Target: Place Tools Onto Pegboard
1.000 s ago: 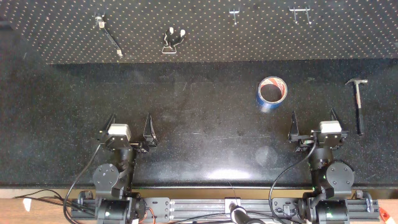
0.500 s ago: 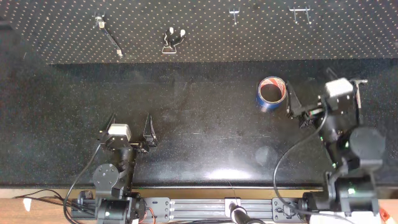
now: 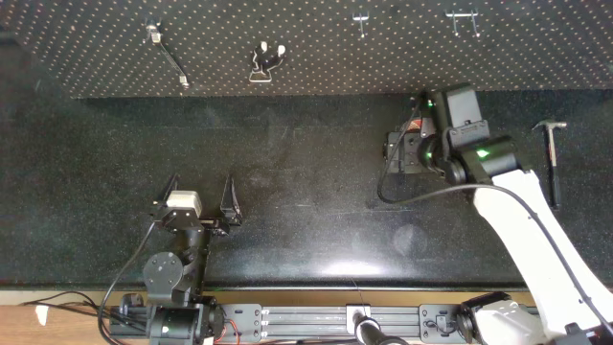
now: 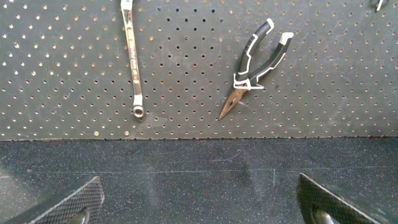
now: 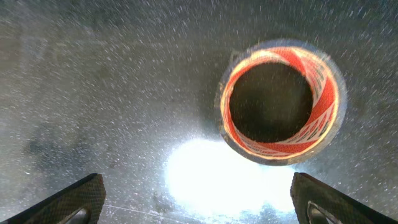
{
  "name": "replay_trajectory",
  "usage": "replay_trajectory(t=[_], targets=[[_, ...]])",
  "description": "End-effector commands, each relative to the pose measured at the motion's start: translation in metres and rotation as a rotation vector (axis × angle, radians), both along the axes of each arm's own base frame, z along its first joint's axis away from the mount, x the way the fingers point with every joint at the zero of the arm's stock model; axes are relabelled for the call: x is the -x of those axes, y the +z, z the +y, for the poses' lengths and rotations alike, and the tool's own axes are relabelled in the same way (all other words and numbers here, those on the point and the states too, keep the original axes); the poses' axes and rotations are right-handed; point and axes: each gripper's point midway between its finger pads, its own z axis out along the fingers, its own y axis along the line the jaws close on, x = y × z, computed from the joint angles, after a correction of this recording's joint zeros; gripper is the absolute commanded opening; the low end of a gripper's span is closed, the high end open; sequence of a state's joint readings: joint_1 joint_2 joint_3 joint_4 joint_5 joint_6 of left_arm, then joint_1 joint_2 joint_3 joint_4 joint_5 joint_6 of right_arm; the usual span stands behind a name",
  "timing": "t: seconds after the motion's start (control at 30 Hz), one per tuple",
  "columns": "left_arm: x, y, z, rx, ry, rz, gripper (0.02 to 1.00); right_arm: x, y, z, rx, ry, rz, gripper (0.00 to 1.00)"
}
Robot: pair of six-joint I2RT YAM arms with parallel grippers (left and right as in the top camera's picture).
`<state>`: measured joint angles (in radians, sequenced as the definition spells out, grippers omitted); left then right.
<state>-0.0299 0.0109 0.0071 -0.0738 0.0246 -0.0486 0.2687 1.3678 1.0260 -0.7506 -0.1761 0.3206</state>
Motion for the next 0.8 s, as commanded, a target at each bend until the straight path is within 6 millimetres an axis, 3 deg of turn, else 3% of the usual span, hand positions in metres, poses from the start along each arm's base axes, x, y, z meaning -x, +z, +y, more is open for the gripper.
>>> replay_trajectory(t=[0.03,0.23,0.47,0.7,0.73,0.8], targets=[[0.001,-0.001,-0.003,-0.012,-0.019,-0.001,0.996,-0.006,-0.023,-0.004,0.052,-0.036,0.065,0.972],[0.001,-0.001,-0.003,-0.011,-0.018,-0.001,0.996,-0.014,-0.048,-0.013,0.133,-0.032,0.093,0.972],[0.001,-0.001,-0.003,-0.012,-0.019,-0.001,0.996,-0.028,-0.050,-0.008,0.184,0.078,0.046,0.972],[0.001,-0.001,-0.003,-0.011,-0.018,-0.001,0.996,-0.026,-0.085,-0.008,0.222,0.127,0.135,0.972],[0.001,-0.001,-0.003,-0.011,-0.018,-0.001,0.996,-0.026,-0.085,-0.008,0.224,0.135,0.131,0.737],[0.001,-0.001,-0.003,-0.011,-0.018,-0.001,0.996,-0.028,-0.085,-0.007,0.222,0.135,0.125,0.378]])
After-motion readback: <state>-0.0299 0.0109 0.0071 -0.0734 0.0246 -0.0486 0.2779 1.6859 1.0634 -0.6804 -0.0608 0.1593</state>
